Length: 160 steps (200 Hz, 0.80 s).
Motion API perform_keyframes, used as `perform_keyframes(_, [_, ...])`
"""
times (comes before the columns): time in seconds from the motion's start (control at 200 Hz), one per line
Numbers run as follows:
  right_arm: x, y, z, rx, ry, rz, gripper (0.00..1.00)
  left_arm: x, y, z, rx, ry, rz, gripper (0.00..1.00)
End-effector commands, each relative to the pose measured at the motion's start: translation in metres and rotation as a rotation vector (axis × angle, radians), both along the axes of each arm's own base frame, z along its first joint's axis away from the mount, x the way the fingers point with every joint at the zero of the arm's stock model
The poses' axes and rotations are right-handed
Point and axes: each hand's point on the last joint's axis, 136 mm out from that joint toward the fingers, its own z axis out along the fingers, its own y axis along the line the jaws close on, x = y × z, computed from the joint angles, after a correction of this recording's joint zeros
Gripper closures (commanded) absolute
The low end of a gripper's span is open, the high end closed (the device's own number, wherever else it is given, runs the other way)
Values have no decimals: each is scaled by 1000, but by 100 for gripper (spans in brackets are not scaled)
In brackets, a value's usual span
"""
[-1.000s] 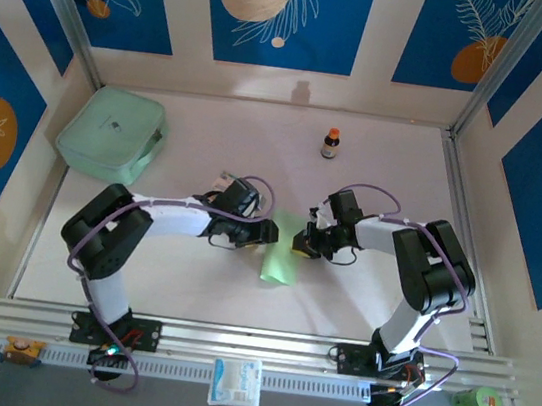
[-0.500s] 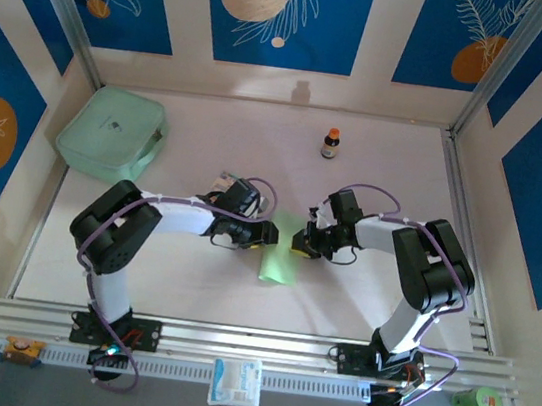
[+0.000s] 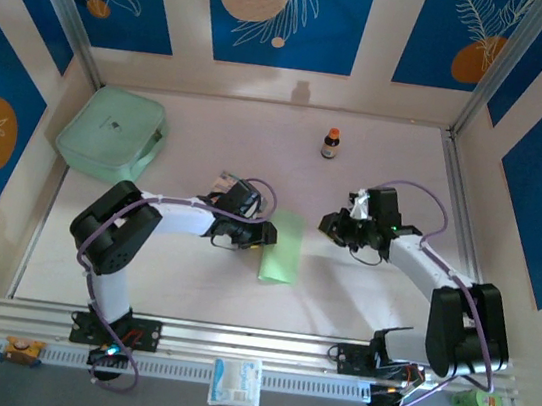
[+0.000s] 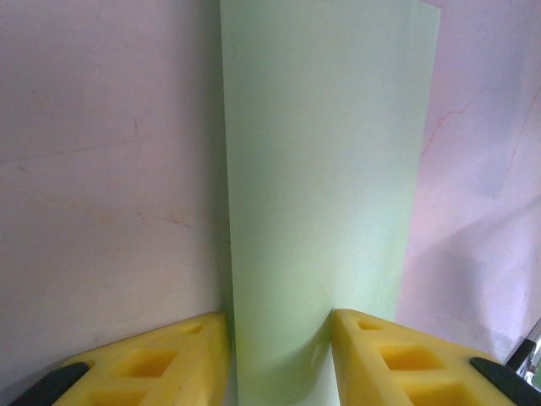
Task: Fold a paper plane with a square sheet of paper (pick it up from the middle)
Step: Hold the square sheet of paper at the center of the table.
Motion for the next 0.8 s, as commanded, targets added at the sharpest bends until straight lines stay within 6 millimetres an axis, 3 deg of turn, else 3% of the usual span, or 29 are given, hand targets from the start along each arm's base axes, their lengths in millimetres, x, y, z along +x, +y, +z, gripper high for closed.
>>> perform_keyframes(0.0, [-17,-9,-9,-5,71,-39,83,-2,15,-20,106,15,-5,60])
perform_keyframes(0.375, [-23,-10,-15,12,98,-40,83,-2,15,-29,217,24,-116,58])
perform_keyframes(0.795, [-25,-5,-17,33,113,-19,82,3,20,-38,280,31,-109,56])
